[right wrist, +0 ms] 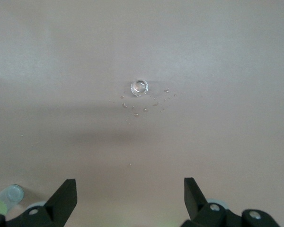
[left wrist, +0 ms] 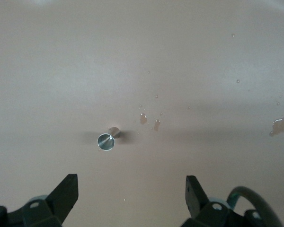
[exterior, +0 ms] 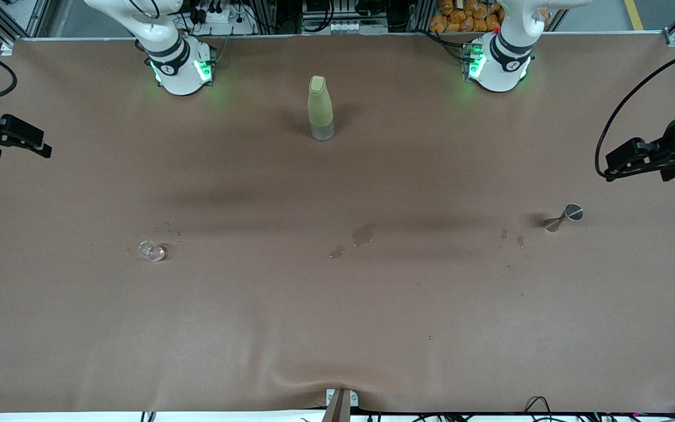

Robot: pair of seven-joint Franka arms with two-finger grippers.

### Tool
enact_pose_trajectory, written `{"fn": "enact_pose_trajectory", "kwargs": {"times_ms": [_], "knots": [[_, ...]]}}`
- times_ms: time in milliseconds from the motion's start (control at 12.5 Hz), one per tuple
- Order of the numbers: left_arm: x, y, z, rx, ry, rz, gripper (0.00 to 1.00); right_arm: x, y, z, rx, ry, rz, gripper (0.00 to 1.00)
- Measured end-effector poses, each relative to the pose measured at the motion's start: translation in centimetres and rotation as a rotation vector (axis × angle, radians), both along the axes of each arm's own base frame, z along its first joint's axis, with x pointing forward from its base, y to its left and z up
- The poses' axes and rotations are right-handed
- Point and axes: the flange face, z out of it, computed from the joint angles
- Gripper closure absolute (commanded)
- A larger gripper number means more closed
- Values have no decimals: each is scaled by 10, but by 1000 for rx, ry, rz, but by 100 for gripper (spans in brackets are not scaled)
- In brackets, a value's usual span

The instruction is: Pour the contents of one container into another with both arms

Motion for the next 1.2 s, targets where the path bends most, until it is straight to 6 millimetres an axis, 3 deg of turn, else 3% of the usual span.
{"fn": "enact_pose_trajectory", "kwargs": {"times_ms": [399,639,798,1118,1197], "knots": [[-1,-10,11,3,-22,-114,0,0,-1,0,-24,2,-9,0],[0,7,14,17,-23,-289,0,0,-2,0,-25,2,-11,0],[3,32,8,8,-11,-402,0,0,-3,0,-26,2,-14,0],[8,125,-19,-37,12,-691,0,1,-7,7,-28,-18,-24,0],[9,139,-25,-43,17,-733,0,1,-8,8,-28,-20,-25,0]]}}
